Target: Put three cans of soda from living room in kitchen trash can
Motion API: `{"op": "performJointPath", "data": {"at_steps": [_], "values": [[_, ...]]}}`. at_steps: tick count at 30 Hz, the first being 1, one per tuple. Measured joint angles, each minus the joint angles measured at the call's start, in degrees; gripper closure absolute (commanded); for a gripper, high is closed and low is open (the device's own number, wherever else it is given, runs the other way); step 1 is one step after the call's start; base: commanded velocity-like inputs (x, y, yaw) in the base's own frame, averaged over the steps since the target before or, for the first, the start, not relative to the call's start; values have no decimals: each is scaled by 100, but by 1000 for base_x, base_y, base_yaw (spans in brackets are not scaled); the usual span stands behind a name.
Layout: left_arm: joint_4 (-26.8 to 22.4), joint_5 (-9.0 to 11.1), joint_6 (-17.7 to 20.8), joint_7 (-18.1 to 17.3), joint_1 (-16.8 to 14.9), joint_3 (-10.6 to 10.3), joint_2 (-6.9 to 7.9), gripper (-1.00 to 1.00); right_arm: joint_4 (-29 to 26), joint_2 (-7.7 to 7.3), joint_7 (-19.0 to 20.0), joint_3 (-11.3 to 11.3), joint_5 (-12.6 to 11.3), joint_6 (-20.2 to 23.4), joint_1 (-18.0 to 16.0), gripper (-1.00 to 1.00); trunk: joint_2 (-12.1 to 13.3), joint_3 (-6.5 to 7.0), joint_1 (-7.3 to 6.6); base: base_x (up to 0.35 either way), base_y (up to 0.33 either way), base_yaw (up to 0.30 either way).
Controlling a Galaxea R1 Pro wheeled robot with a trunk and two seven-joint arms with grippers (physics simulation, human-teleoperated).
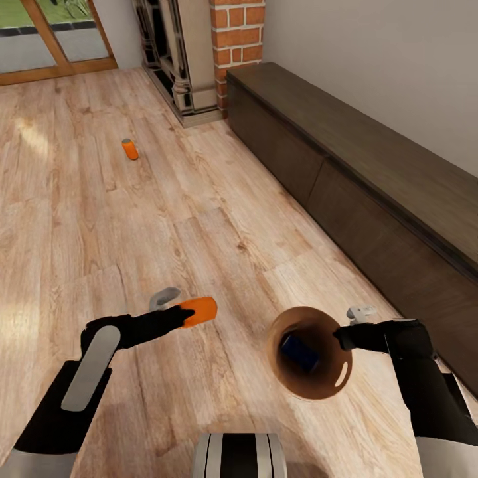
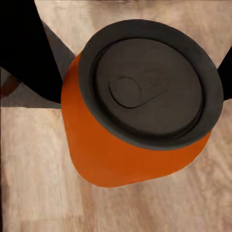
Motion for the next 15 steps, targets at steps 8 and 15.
{"op": "performJointPath", "data": {"at_steps": [8,15], "values": [[-108,116,96,-604,-99,-280,-952,100,512,-107,118,-126,-100,27,-297,100,1,22,-5,0,0,0],[-114,120,93,-606,-380,-325,-1117,100,836,-111,-87,-132,-58,25,-429,100,10,177,-23,0,0,0]]}}
